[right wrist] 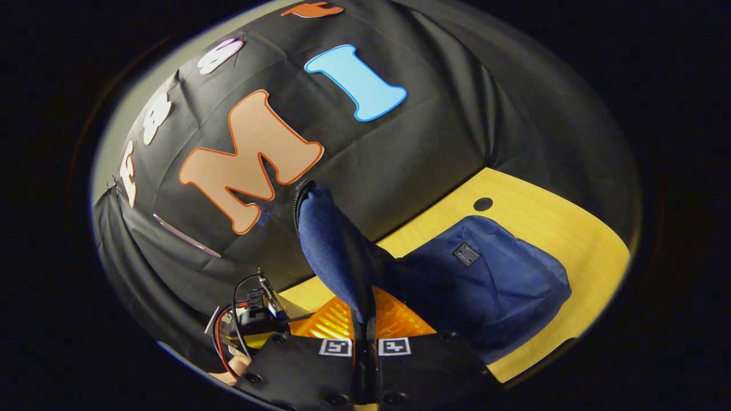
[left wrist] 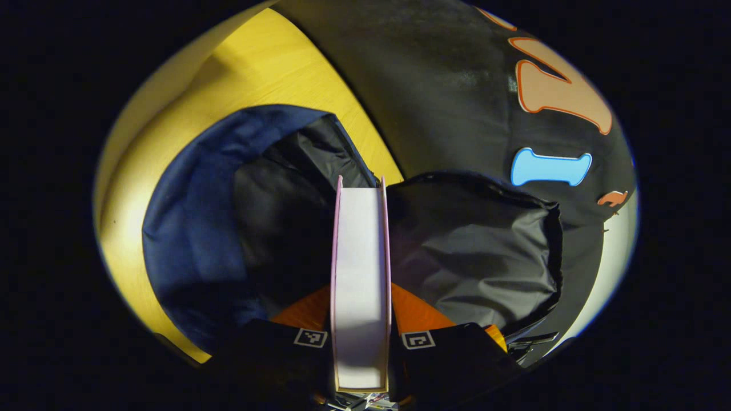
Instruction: Open the schoolbag, grab two books from the bookshelf and put them into the schoolbag.
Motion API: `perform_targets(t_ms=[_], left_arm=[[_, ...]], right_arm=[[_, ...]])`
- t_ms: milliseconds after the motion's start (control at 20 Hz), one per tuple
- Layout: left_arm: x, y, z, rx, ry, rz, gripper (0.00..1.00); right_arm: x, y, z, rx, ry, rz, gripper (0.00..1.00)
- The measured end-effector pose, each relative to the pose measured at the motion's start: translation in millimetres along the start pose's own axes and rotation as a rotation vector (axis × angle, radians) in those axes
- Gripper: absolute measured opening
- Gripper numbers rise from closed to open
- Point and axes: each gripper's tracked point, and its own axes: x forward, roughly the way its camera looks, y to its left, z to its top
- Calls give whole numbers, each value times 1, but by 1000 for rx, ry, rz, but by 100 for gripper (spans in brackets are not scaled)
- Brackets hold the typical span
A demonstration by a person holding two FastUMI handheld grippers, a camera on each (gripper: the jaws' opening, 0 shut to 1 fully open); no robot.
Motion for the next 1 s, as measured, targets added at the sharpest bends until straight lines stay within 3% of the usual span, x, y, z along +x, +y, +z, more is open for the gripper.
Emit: perform_targets(t_ms=[650, 700, 850, 950, 1000], left_arm=[[3, 6, -2, 56, 14, 34, 36], [-2, 10, -3, 61, 24, 65, 50], [-5, 29, 0, 111, 26, 167, 77], [-13, 36, 9, 163, 0, 224, 75], [-19, 37, 13, 206, -4, 249, 89]], right_arm=[[-1, -5, 3, 15, -11, -12, 3], [0, -5, 3, 17, -10, -12, 3], [0, -5, 3, 18, -10, -13, 3], [1, -6, 3, 14, -7, -14, 3], [1, -6, 4, 15, -6, -14, 3]])
